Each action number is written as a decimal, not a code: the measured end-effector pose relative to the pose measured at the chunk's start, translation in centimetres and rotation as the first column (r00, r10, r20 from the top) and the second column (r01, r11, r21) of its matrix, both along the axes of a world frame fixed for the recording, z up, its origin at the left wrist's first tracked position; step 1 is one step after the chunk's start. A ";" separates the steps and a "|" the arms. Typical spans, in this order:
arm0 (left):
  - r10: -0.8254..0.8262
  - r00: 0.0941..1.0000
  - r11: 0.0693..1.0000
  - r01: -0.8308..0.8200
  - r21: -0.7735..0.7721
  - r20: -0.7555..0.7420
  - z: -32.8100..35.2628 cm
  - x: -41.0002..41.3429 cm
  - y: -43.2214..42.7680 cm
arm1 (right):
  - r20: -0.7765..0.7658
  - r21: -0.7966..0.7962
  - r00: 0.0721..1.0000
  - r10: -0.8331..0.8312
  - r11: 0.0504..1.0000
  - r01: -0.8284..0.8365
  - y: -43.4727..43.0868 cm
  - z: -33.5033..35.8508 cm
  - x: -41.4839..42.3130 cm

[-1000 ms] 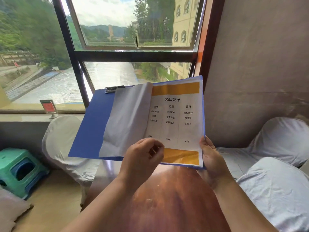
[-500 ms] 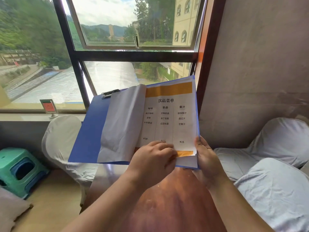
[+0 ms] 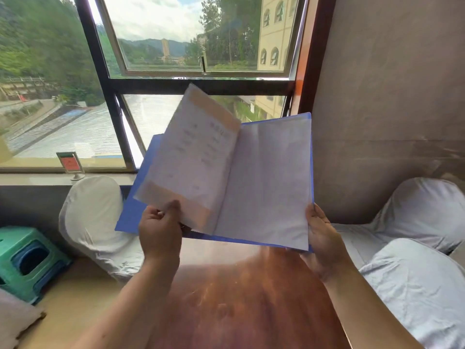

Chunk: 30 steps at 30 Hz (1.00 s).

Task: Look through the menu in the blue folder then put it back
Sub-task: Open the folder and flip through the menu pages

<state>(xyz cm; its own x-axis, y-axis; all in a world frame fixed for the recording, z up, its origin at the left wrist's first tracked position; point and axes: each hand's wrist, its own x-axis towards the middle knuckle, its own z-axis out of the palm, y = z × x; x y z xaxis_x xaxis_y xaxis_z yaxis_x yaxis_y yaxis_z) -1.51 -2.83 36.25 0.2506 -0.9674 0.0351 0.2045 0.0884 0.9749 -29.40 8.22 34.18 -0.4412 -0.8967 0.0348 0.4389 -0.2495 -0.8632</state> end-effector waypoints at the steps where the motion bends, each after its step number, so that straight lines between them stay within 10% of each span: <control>1: 0.017 0.999 0.999 -0.016 0.037 -0.037 -0.3 0.5 -0.3 | 0.002 0.000 1.000 -0.008 1.000 0.008 0.0 0.1 -0.1; 5: 0.051 0.998 0.987 -0.044 0.152 -0.043 -2.1 1.4 -0.9 | -0.001 0.009 1.000 -0.030 1.000 0.030 -0.2 0.1 -0.3; 10: 0.143 0.918 0.963 -0.216 0.164 0.369 -2.3 1.7 -0.7 | -0.013 0.025 1.000 -0.025 0.999 0.025 -0.2 0.2 0.0; 13: 0.254 0.735 0.963 -0.251 -0.096 0.629 -1.8 1.5 -0.1 | -0.008 0.030 1.000 -0.025 0.999 0.025 -0.3 0.0 0.2; 17: 0.414 0.431 0.811 0.225 -0.540 0.802 0.1 -0.8 1.4 | 0.011 0.055 1.000 -0.016 0.998 0.016 -0.5 -0.5 0.5; 21: 0.189 0.263 0.550 0.770 -0.324 0.946 2.1 -4.3 3.4 | 0.087 0.014 0.996 0.005 1.000 -0.006 -0.9 -0.3 2.2; 25: 0.080 0.043 0.564 0.822 -0.081 0.996 2.0 -6.6 4.6 | 0.125 -0.006 0.992 0.016 1.000 -0.015 -0.8 0.4 3.3; 30: 0.112 0.125 0.528 0.833 -0.166 0.986 1.8 -6.7 5.0 | 0.165 0.029 0.986 -0.023 0.999 0.018 0.0 1.6 3.2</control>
<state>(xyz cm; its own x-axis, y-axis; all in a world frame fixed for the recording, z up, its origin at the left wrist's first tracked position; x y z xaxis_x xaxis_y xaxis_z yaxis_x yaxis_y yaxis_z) -8.26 2.13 38.08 -0.7930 -0.4533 0.4069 -0.4266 0.8901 0.1602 -26.25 8.18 35.79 -0.4571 -0.8870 -0.0647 0.5715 -0.2373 -0.7855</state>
